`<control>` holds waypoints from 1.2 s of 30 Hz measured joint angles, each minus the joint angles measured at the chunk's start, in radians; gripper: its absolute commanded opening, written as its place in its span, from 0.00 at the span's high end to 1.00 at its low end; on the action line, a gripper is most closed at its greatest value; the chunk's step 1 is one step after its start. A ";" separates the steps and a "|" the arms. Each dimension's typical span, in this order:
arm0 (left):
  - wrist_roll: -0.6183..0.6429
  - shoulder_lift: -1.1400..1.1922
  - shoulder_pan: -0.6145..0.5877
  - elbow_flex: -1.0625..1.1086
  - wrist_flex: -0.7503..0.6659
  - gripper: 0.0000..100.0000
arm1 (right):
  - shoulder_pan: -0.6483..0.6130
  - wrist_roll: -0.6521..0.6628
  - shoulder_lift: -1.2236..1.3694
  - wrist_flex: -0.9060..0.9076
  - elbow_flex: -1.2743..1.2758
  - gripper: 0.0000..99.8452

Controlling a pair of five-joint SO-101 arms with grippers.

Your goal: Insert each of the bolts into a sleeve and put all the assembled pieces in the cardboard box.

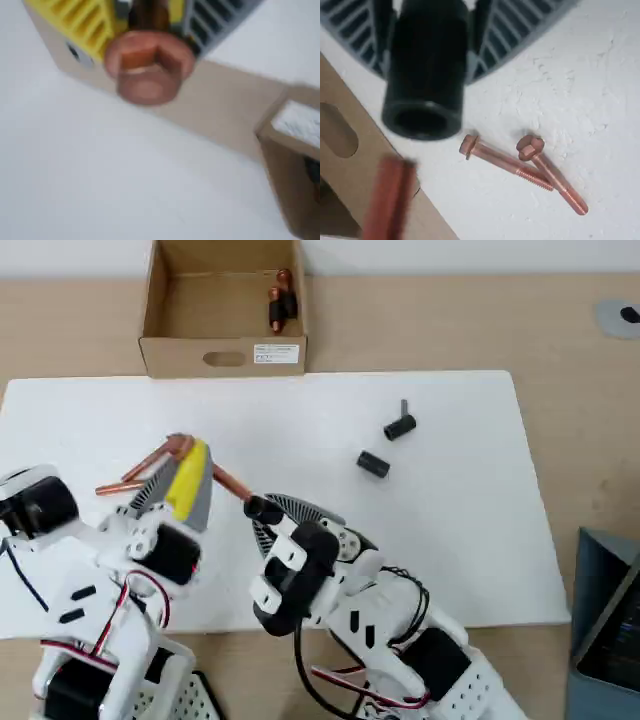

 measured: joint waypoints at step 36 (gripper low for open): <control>-0.075 -0.005 0.066 0.051 0.025 1.00 | 0.002 0.002 0.000 0.006 0.002 0.99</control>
